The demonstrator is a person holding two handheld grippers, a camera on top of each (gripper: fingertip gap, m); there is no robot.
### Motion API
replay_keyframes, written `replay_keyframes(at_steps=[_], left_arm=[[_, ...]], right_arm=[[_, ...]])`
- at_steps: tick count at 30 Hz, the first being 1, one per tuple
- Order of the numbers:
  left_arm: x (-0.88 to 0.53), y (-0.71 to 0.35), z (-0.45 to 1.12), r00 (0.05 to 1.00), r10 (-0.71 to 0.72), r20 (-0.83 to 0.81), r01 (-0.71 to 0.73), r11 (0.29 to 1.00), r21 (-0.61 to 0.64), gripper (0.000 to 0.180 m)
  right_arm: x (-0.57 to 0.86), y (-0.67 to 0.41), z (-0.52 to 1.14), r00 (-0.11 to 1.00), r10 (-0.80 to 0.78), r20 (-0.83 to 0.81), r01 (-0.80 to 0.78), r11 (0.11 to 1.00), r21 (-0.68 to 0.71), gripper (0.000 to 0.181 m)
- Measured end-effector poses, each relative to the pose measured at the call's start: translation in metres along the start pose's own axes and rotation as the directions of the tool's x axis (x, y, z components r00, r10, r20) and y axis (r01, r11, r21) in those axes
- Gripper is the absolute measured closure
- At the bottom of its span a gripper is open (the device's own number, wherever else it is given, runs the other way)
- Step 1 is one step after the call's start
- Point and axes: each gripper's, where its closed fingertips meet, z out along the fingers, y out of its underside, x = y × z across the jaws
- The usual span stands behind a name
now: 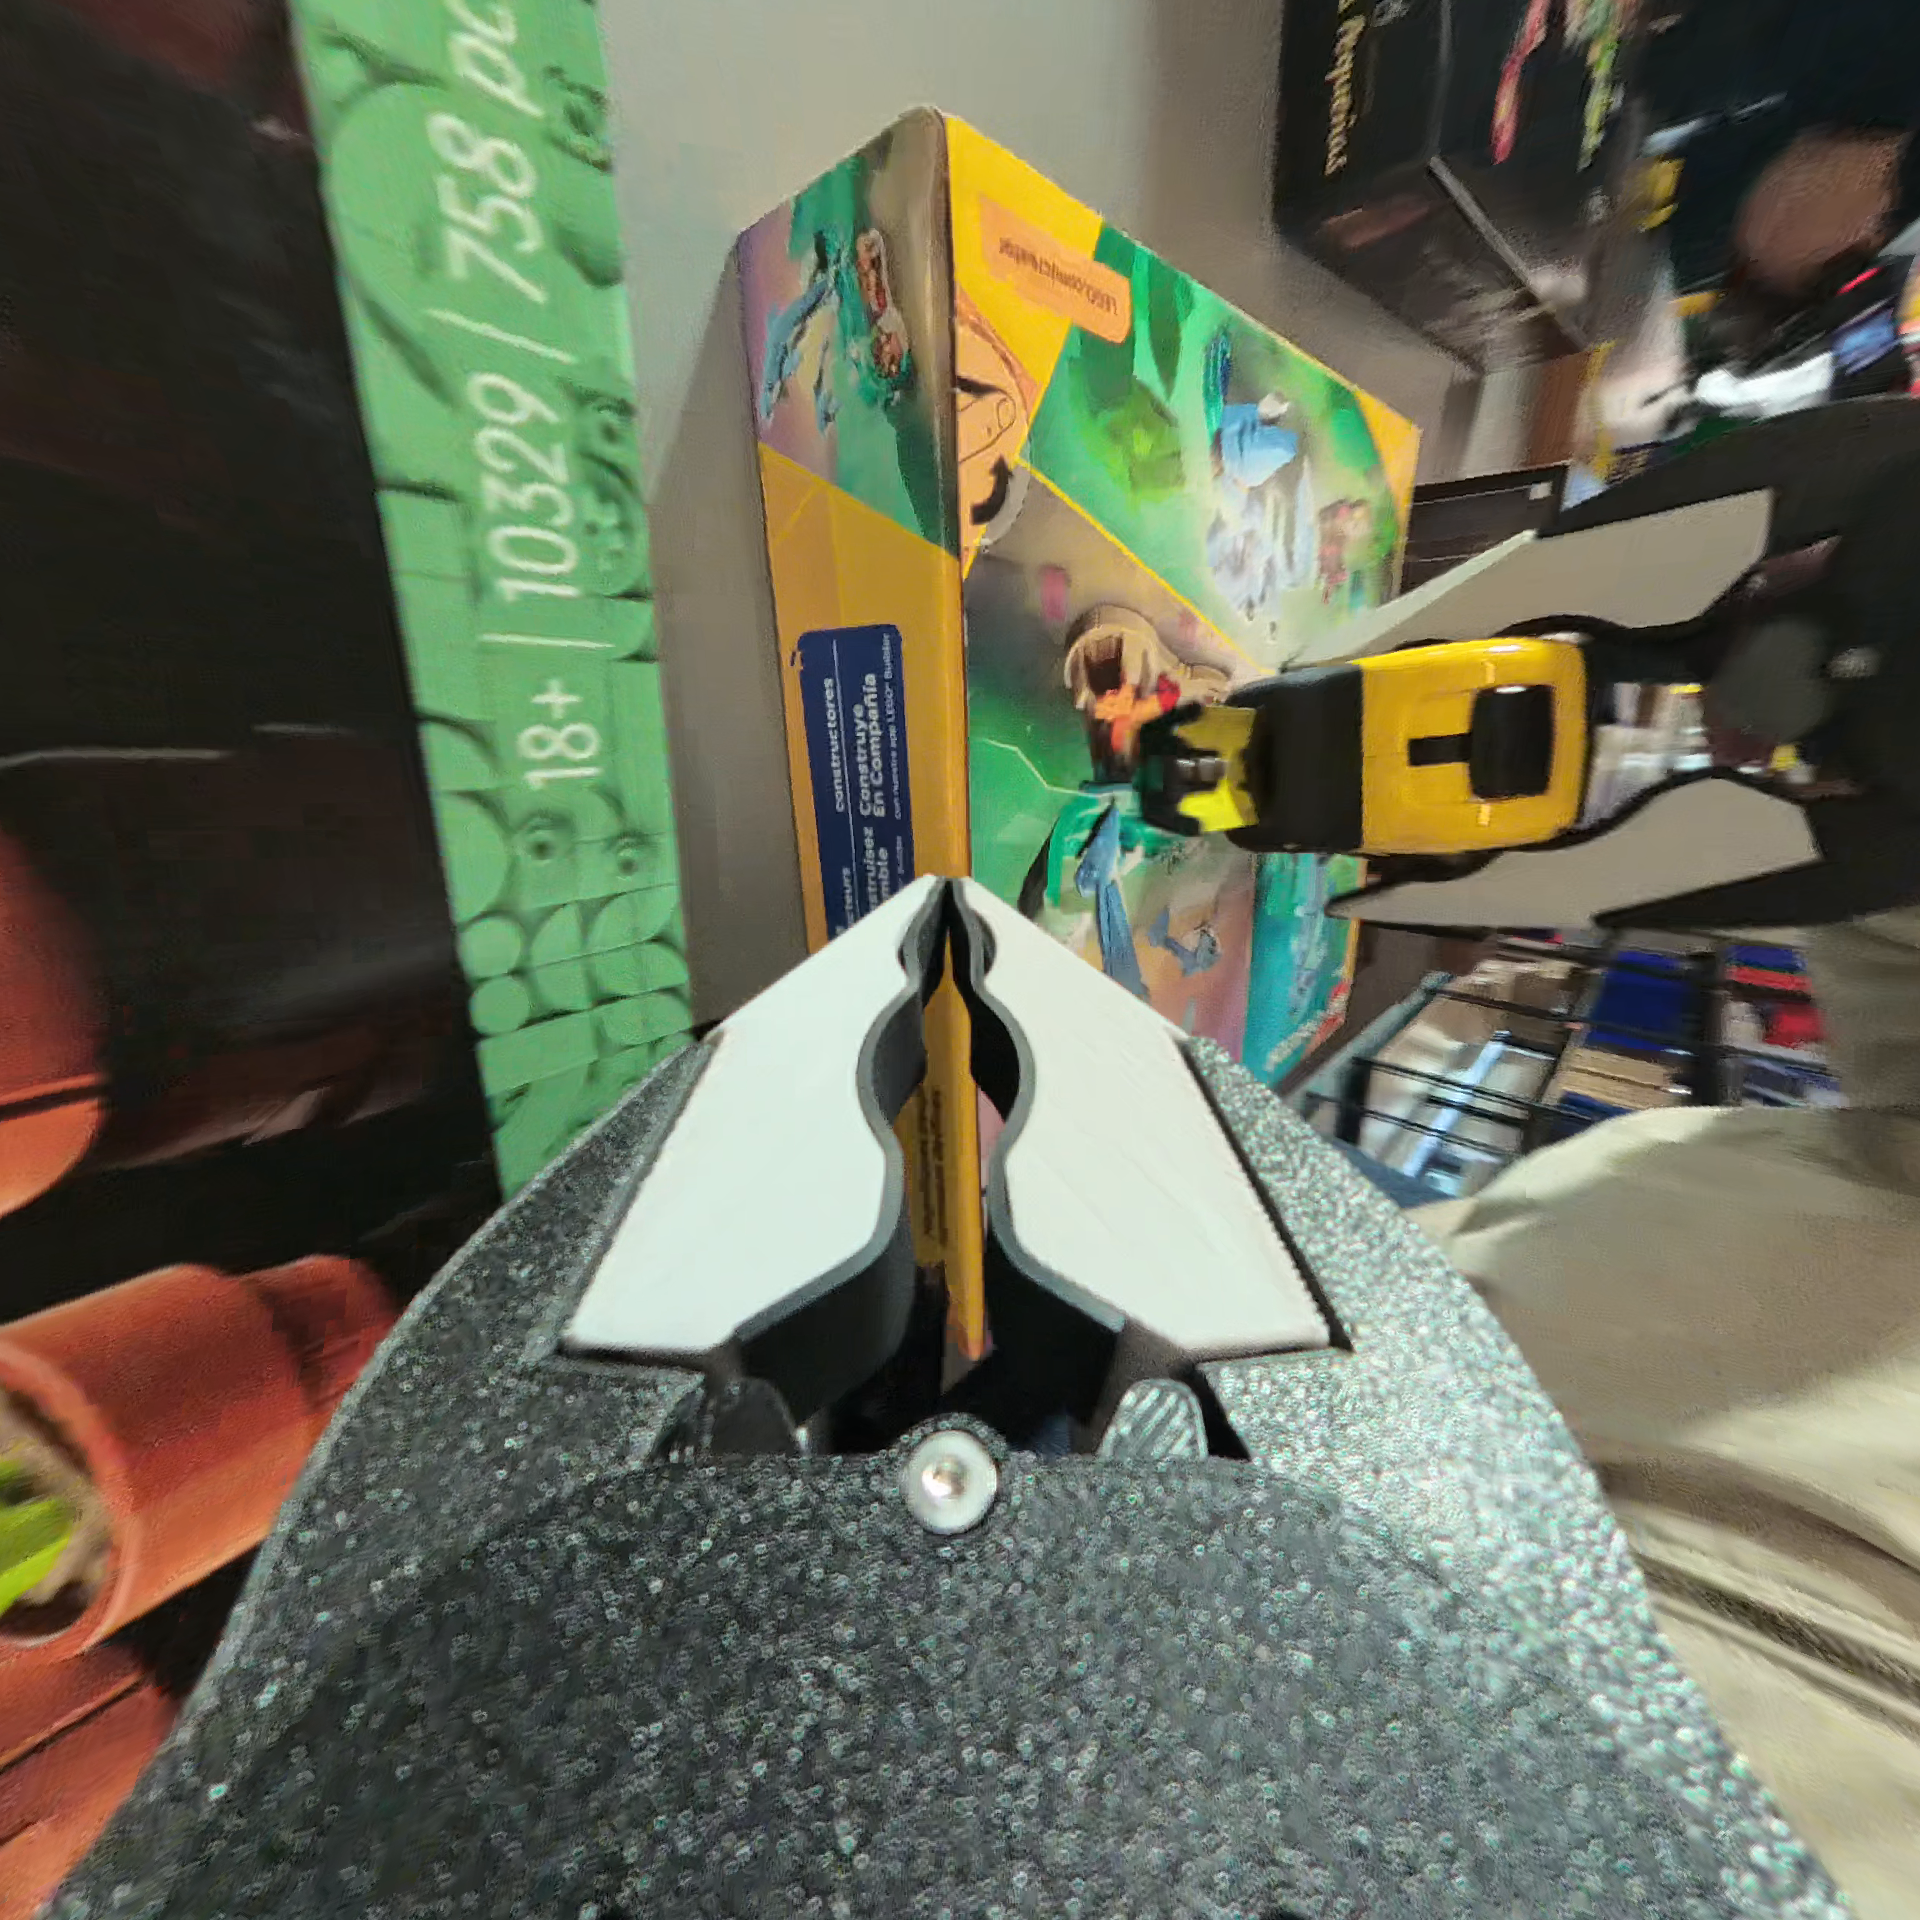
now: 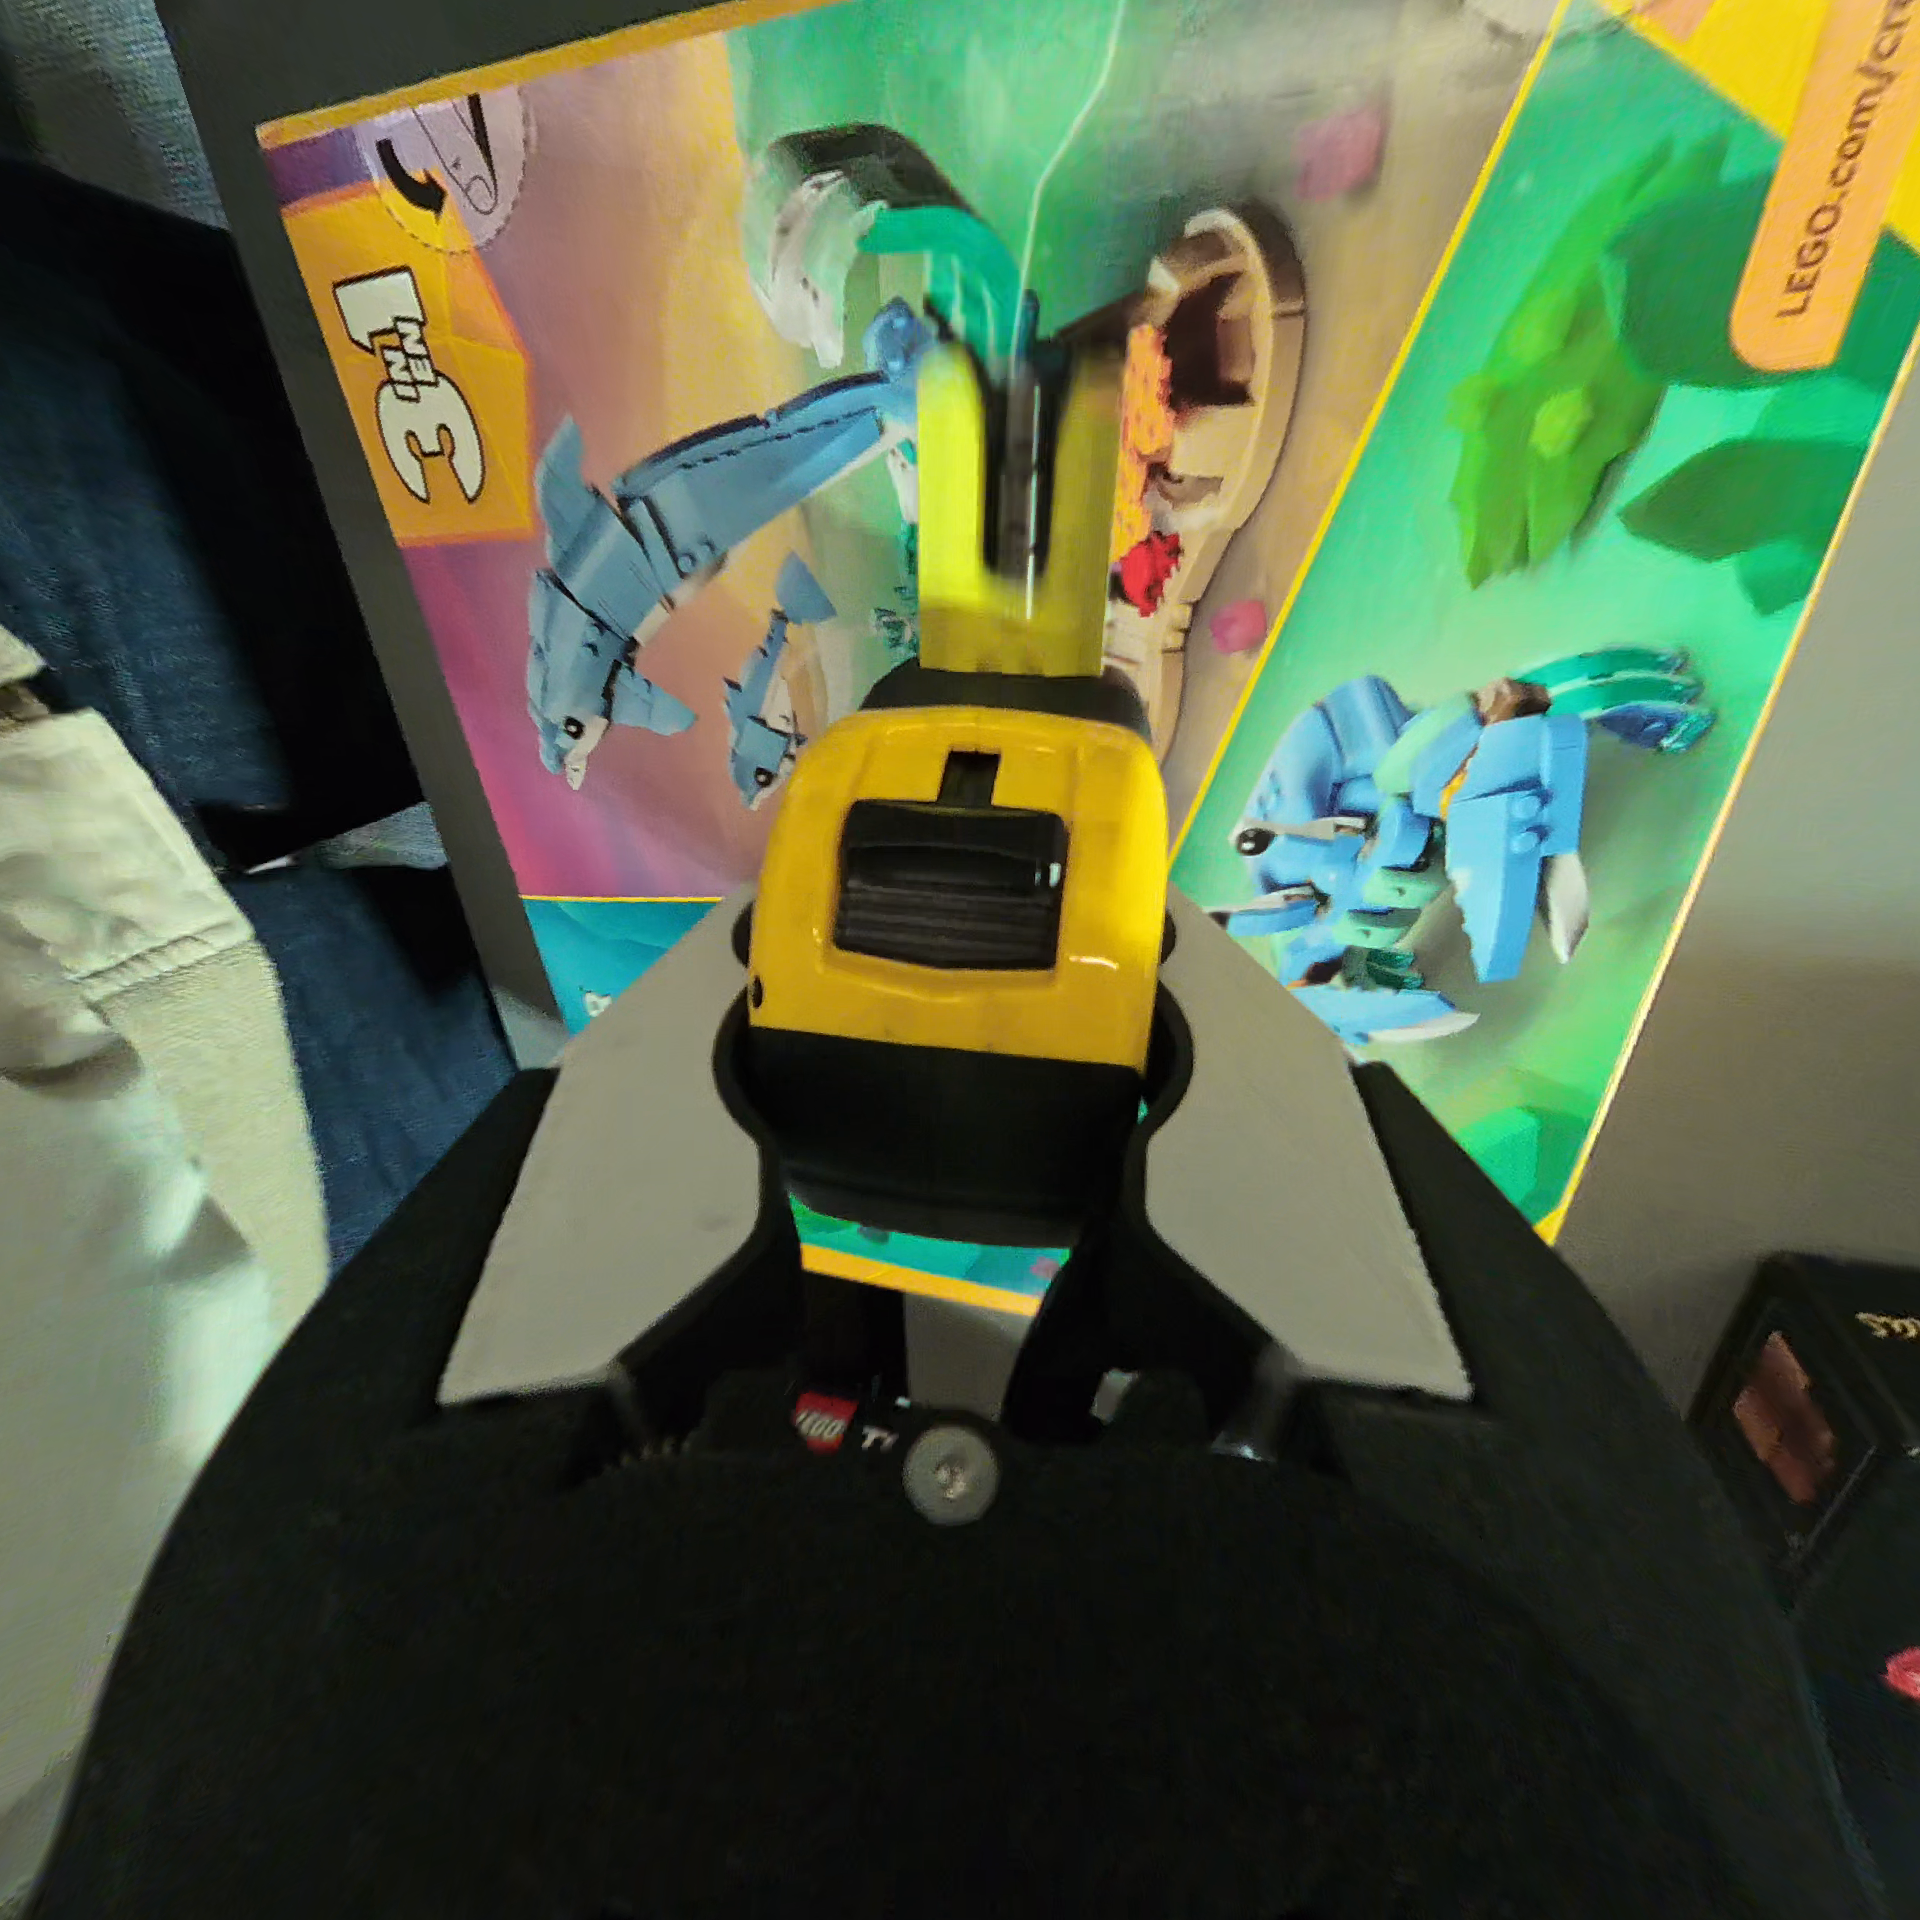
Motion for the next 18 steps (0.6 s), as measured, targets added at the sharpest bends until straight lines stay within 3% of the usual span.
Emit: replay_keyframes(at_steps=[3,6,7,9,11,14,16,18], left_arm=[[0.005,-0.004,0.001,0.996,0.019,0.088,-0.021,0.999,0.033,0.180],[0.036,-0.011,-0.006,0.998,-0.043,-0.050,0.049,0.991,0.126,0.180],[0.052,-0.011,-0.008,0.981,-0.098,-0.167,0.121,0.984,0.133,0.167],[0.075,-0.010,-0.010,0.891,-0.227,-0.392,0.286,0.953,0.098,0.135],[0.086,-0.009,-0.013,0.766,-0.309,-0.564,0.403,0.914,0.047,0.119],[0.098,-0.008,-0.015,0.573,-0.368,-0.732,0.516,0.856,-0.027,0.116],[0.108,-0.009,-0.018,0.468,-0.355,-0.809,0.550,0.834,-0.048,0.127],[0.103,-0.011,-0.014,0.489,-0.333,-0.806,0.565,0.825,0.002,0.128]], right_arm=[[-0.008,-0.010,-0.002,1.000,-0.014,0.007,0.014,1.000,-0.028,0.115],[-0.005,-0.025,-0.006,0.999,-0.038,-0.012,0.038,0.998,0.042,0.115],[-0.006,-0.029,-0.009,0.998,-0.063,-0.013,0.064,0.995,0.076,0.114],[-0.012,-0.042,-0.018,0.995,-0.102,-0.005,0.101,0.977,0.189,0.114],[-0.024,-0.054,-0.031,0.992,-0.106,0.065,0.080,0.945,0.318,0.114],[-0.038,-0.069,-0.052,0.982,-0.136,0.133,0.057,0.876,0.479,0.115],[-0.042,-0.076,-0.057,0.977,-0.161,0.136,0.068,0.852,0.519,0.115],[-0.038,-0.076,-0.051,0.979,-0.182,0.086,0.113,0.850,0.514,0.114]])
